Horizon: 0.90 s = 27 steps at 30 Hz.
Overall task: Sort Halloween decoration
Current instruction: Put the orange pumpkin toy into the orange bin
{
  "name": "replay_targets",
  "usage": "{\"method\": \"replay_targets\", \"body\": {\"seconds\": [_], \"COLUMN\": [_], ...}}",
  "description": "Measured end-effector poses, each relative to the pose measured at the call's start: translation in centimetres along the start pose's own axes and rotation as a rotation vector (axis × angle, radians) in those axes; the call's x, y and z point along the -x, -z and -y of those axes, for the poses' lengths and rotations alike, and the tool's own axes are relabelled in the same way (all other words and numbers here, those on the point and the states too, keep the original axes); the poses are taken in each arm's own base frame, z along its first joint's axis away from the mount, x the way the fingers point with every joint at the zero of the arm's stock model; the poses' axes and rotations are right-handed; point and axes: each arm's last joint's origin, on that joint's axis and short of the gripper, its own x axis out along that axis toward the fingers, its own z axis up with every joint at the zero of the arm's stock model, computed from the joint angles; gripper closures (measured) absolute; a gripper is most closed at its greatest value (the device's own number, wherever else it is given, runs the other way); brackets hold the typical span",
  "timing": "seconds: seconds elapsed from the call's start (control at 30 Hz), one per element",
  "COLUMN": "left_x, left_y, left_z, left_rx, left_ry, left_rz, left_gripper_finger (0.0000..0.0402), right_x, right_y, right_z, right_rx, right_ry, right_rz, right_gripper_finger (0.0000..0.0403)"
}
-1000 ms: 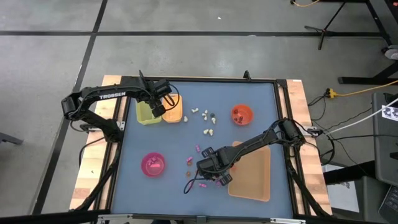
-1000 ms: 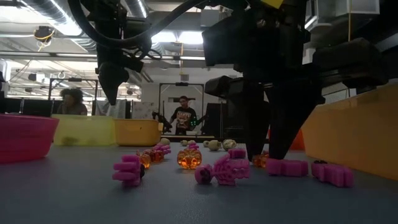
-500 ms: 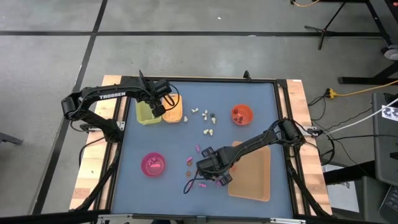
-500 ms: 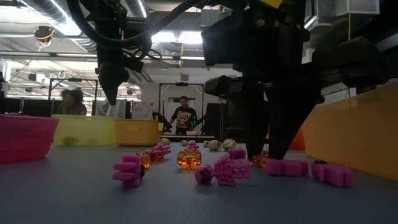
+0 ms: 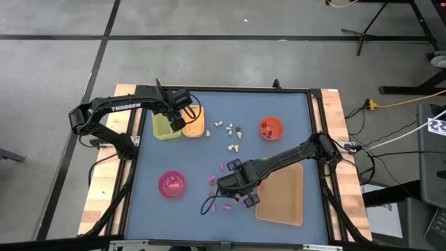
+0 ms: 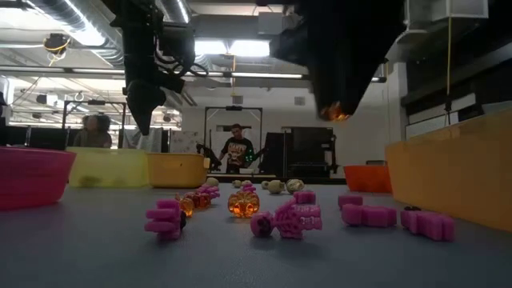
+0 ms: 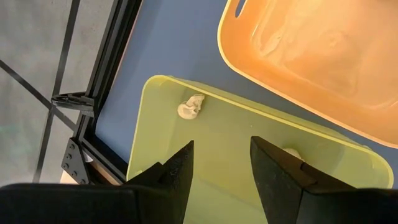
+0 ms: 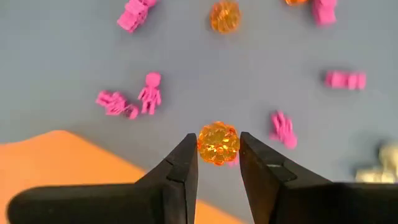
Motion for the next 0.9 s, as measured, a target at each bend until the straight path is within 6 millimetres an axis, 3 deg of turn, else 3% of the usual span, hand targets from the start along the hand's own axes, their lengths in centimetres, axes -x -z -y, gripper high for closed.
{"method": "replay_targets", "body": {"seconds": [0.17, 0.4, 0.67, 0.9], "left_x": [0.0, 0.0, 0.0, 0.1], "left_y": [0.0, 0.0, -0.3, -0.3], "left_z": [0.0, 0.0, 0.0, 0.1], "left_rx": [0.0, 0.001, 0.009, 0.001], "left_ry": [0.0, 0.0, 0.0, 0.001], "left_rz": [0.0, 0.002, 0.032, 0.035], "left_gripper_finger": [0.026, 0.026, 0.026, 0.026], "right_x": [1.3, 1.5, 1.8, 1.3], "right_y": [0.8, 1.7, 3.2, 3.5], "right_z": [-0.7, -3.6, -6.9, -8.9], "right_rx": [-0.088, -0.125, -0.238, -0.274], "right_ry": [-0.009, -0.002, 0.228, 0.272], "right_rz": [-0.089, -0.182, -0.288, -0.281], "right_gripper_finger": [0.0306, 0.0306, 0.0306, 0.0306]}}
